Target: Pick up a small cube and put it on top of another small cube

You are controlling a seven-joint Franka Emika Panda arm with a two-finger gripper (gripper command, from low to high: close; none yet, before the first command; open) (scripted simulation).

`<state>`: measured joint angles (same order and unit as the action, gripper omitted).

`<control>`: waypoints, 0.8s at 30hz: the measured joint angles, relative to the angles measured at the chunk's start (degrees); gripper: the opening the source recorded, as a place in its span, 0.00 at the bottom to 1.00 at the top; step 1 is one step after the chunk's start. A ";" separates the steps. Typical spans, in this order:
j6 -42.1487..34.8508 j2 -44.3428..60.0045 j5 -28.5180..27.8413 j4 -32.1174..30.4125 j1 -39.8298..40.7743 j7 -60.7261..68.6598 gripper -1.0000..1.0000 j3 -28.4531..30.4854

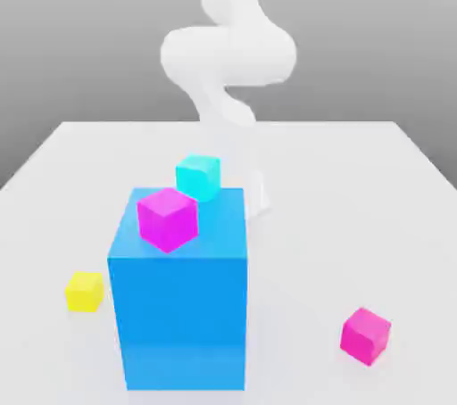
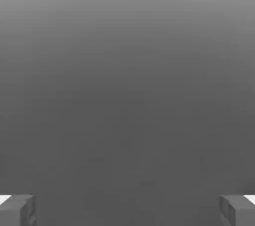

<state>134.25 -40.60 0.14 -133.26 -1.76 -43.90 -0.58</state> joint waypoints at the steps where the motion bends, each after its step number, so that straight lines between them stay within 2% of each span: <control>1: 1.06 2.26 0.05 -0.64 -0.77 0.82 0.50 -0.26; 15: 14.87 31.48 -0.24 -8.90 -9.41 10.84 0.50 -5.31; 24: 23.77 50.32 -4.35 -13.92 -14.65 14.26 0.50 -8.15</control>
<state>158.02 9.72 -4.21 -147.18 -16.42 -29.64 -8.73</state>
